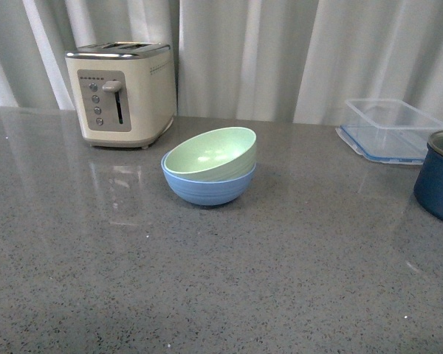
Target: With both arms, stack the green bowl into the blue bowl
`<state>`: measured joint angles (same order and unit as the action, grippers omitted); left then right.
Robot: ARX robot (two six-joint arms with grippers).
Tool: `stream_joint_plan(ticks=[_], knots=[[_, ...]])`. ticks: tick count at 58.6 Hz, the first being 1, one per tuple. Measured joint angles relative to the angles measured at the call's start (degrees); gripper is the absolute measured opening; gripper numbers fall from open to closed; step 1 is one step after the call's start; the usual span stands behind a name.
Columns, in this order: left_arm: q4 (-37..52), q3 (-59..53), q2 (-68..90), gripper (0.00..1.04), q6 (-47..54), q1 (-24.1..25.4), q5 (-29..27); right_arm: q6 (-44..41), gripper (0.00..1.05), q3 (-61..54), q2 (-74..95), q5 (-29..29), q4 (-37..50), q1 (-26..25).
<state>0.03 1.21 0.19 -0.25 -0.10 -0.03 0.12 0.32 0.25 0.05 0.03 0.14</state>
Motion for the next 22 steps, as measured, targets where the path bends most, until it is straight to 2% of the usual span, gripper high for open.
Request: stream_joint_plan(ticks=[22], knots=[[0.0,0.0,0.0,0.98,0.0,0.0,0.0,0.0,0.95,0.0,0.0,0.0,0.0,0.0]])
